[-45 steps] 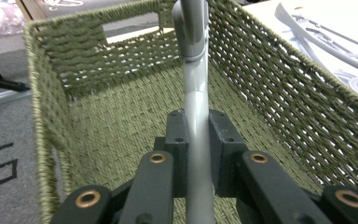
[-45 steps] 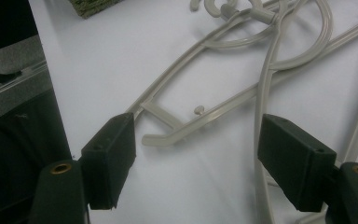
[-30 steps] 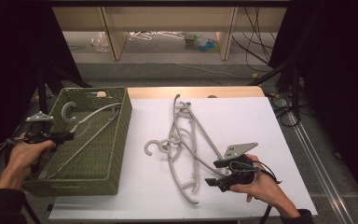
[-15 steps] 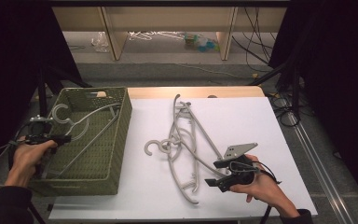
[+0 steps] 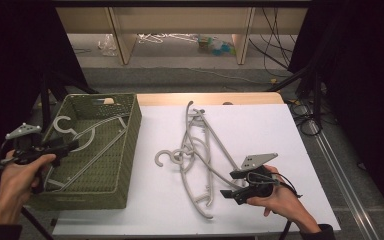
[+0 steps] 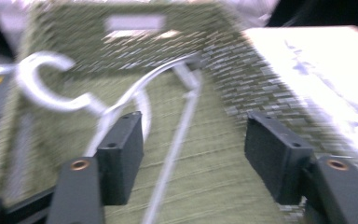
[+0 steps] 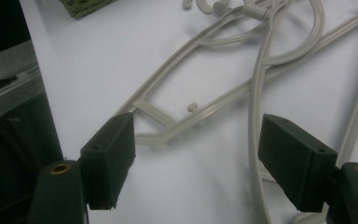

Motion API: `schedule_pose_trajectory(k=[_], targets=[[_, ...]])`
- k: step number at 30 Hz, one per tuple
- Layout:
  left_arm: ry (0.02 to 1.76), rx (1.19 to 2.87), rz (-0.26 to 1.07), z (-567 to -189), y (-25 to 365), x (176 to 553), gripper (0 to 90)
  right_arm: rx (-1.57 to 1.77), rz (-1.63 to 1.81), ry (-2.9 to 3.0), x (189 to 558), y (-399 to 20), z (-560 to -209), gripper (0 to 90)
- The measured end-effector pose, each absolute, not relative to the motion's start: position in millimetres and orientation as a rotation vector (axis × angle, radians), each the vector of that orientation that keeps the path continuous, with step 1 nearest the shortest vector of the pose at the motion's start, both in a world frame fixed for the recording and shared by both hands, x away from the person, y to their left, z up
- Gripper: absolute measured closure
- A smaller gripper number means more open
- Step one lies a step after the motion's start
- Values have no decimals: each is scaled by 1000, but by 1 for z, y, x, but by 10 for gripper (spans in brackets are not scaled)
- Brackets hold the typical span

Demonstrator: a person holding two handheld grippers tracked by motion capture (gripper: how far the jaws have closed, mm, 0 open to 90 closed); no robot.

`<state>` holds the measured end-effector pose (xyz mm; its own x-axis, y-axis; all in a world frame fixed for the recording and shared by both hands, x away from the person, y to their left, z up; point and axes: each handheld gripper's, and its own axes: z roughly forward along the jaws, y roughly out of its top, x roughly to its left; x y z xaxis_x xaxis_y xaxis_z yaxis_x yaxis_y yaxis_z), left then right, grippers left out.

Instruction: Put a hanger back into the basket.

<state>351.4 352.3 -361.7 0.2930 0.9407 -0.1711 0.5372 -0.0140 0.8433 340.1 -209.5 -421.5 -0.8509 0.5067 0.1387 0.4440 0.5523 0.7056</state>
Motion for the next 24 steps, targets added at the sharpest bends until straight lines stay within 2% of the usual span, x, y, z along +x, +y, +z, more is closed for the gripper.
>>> schedule_pose_trajectory(k=[4,11,16,20,24], targets=[[1233,1678,569,-357,318,333,263,845,1200,2663,341,-210,-422,282],[1080,1667,538,-359,270,315,177,858,1211,2621,342,-209,-427,282],[977,1704,479,-362,237,306,186,869,1231,2600,342,-210,-428,281],[914,1736,501,-367,217,298,180,874,1235,2590,342,-211,-428,278],[906,1725,443,-379,200,289,174,876,1234,2588,343,-211,-429,275]])
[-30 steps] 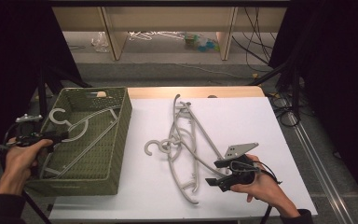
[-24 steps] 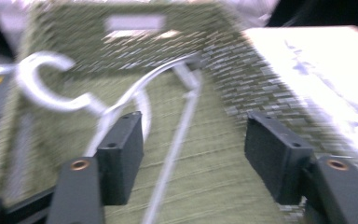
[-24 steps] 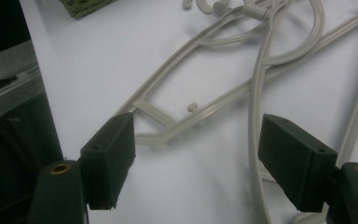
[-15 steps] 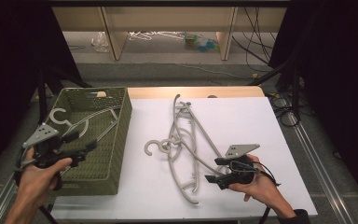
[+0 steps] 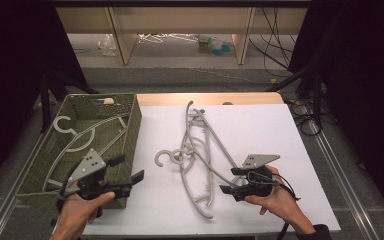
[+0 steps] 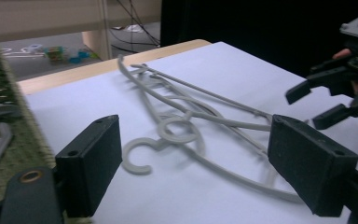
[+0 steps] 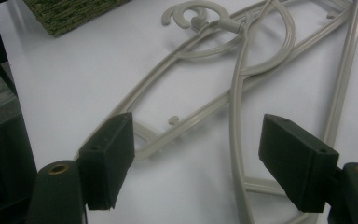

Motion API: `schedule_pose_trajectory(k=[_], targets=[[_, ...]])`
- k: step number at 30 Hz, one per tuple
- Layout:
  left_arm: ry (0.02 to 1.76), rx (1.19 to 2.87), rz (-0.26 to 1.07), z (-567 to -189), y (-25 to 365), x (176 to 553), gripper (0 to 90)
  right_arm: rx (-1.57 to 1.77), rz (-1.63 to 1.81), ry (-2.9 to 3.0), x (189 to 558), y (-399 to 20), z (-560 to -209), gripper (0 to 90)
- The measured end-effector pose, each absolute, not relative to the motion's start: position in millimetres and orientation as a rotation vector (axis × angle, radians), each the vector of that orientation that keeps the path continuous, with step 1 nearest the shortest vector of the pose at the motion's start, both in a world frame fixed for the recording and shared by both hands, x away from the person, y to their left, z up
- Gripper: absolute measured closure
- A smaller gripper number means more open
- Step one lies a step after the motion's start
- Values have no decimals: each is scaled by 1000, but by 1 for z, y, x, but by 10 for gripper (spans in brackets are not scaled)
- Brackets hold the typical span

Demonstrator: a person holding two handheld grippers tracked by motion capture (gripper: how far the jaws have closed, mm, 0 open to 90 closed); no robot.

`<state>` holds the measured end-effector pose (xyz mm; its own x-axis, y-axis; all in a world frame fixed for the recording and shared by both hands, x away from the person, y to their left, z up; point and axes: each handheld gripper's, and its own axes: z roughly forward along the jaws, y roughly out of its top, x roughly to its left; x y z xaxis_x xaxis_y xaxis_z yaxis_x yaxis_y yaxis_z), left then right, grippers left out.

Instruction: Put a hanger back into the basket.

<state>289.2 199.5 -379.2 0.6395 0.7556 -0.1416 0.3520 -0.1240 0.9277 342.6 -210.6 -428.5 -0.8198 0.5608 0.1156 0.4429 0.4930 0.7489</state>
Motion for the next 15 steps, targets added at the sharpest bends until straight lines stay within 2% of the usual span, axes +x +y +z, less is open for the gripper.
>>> schedule_pose_trajectory(k=[9,15], targets=[[847,1763,431,-409,175,278,171,869,1223,2580,342,-208,-430,249],[808,1765,438,-418,168,273,170,922,1229,2564,345,-206,-434,195]])
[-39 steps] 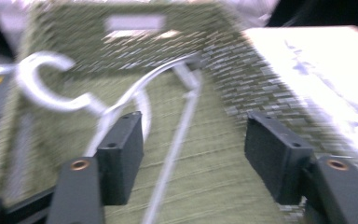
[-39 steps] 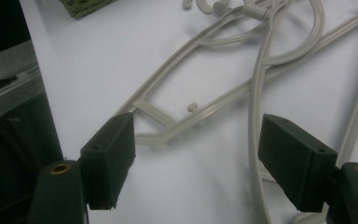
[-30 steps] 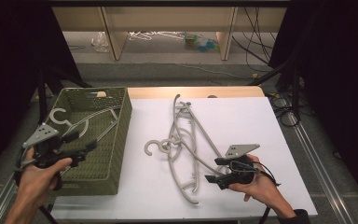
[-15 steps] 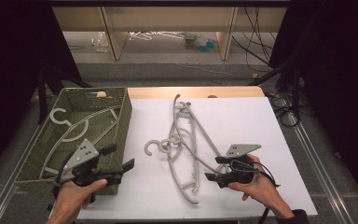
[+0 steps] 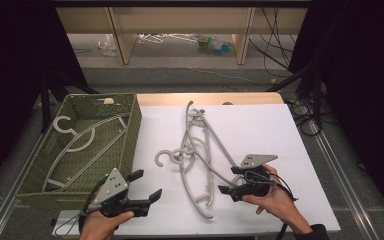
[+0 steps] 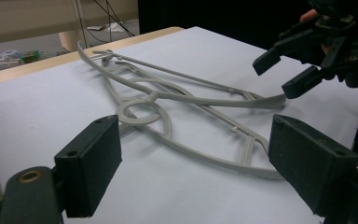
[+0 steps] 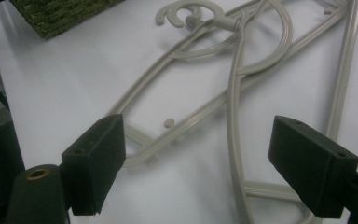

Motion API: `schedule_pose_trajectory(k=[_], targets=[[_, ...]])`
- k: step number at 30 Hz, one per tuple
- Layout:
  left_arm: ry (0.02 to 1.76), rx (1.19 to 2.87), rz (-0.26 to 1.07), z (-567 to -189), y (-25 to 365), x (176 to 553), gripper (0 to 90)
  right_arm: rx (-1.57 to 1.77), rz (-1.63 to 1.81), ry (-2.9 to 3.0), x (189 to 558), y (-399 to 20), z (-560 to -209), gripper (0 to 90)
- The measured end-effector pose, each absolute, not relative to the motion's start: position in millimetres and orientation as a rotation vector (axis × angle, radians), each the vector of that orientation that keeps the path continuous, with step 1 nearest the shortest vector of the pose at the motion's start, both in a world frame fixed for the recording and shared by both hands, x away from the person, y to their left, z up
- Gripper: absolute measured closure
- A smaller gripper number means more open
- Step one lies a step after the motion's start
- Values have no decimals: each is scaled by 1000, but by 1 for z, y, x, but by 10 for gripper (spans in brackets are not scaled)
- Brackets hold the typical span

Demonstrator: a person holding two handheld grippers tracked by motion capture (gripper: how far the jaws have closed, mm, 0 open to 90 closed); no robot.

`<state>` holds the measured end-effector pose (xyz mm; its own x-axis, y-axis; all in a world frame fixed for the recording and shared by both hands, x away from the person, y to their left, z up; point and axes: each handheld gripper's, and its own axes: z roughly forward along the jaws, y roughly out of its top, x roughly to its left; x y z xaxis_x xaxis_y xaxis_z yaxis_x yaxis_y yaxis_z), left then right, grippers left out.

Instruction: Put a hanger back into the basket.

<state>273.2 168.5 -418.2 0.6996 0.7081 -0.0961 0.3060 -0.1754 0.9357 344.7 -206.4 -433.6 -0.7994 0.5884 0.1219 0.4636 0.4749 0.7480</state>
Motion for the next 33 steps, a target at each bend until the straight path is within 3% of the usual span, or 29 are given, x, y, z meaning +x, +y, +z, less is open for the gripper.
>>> schedule_pose_trajectory(k=[17,21,28,33], targets=[[807,1815,443,-435,160,263,166,968,1040,2576,377,-186,-453,251],[808,1835,442,-438,158,264,166,900,990,2639,391,-174,-462,377],[803,1836,432,-439,158,264,168,913,915,2696,399,-168,-467,475],[802,1848,435,-440,158,265,169,919,896,2732,405,-168,-468,598]])
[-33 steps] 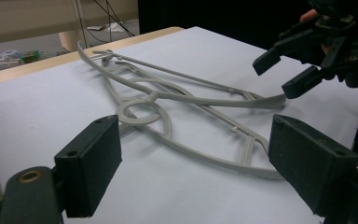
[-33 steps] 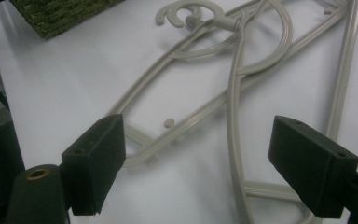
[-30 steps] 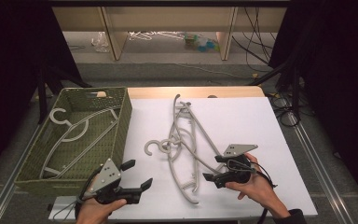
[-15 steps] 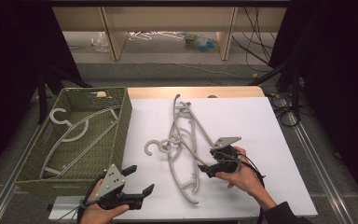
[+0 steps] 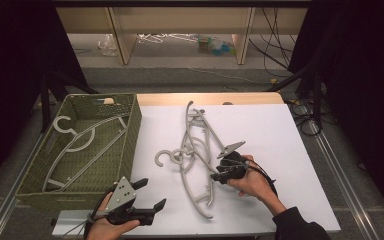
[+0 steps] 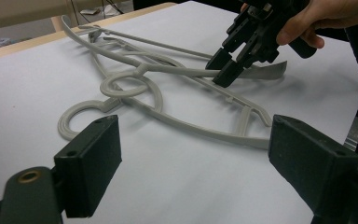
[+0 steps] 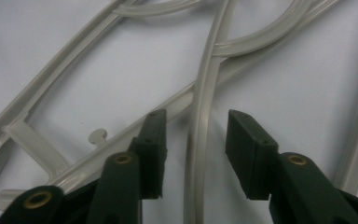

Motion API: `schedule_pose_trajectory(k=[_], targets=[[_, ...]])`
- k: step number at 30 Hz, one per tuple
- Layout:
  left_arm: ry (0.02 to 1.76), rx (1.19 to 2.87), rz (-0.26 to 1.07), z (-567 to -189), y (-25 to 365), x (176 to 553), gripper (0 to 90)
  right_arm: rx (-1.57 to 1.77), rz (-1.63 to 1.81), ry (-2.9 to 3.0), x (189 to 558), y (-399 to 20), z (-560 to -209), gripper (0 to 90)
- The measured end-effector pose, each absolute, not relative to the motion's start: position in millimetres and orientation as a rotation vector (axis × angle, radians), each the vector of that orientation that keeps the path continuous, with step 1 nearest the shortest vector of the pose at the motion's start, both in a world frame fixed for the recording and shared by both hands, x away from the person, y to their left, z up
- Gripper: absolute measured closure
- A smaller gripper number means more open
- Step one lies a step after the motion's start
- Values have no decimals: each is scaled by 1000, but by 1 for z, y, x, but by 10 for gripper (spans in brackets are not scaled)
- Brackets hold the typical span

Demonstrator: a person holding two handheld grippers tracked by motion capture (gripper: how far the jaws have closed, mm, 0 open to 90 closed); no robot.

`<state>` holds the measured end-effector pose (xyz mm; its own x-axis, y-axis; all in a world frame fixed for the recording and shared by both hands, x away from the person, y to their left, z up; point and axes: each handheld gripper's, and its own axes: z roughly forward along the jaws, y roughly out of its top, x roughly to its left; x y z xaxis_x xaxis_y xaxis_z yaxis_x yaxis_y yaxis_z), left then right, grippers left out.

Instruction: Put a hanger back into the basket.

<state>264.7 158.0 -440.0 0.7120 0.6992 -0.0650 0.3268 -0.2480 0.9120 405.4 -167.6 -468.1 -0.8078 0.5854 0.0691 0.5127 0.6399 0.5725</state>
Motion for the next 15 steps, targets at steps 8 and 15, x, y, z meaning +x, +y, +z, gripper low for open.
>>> schedule_pose_trajectory(k=[8,15], targets=[[801,1855,427,-441,157,265,174,909,840,2757,410,-164,-470,678],[802,1862,428,-442,158,266,175,912,797,2758,412,-164,-471,707]])
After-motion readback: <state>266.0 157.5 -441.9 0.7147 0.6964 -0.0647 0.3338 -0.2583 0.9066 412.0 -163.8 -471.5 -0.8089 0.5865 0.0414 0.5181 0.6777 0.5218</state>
